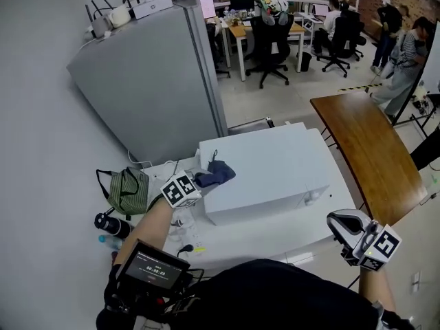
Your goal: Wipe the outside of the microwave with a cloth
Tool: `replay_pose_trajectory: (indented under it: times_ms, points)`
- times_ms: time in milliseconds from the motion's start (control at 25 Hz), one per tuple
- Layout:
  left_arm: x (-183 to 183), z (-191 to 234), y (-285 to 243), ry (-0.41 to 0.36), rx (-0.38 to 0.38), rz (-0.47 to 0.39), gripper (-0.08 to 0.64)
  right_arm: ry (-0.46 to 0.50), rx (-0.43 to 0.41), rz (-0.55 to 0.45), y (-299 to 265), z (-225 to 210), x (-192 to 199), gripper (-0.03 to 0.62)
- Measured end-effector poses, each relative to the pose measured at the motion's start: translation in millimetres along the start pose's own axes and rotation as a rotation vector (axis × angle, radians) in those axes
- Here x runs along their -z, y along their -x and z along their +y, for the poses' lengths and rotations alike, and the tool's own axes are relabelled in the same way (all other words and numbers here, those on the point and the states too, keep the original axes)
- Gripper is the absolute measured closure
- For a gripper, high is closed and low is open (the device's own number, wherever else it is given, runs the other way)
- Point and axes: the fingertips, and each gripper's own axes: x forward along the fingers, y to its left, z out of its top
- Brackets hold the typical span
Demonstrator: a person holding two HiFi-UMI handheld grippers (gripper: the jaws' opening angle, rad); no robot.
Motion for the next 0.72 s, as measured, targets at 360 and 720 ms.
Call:
replay_pose_trajectory:
  times_ms: [360, 720]
  points:
    - [-186, -55, -184, -0.129, 0.150, 0.006, 0.505, -0.045, 0.171, -0.039, 166, -108, 19, 0.588]
    - [-260, -71, -236, -0.177, 0.192, -0.052, 0.503, -0.064, 0.283, -0.058, 224, -115, 25, 0.588]
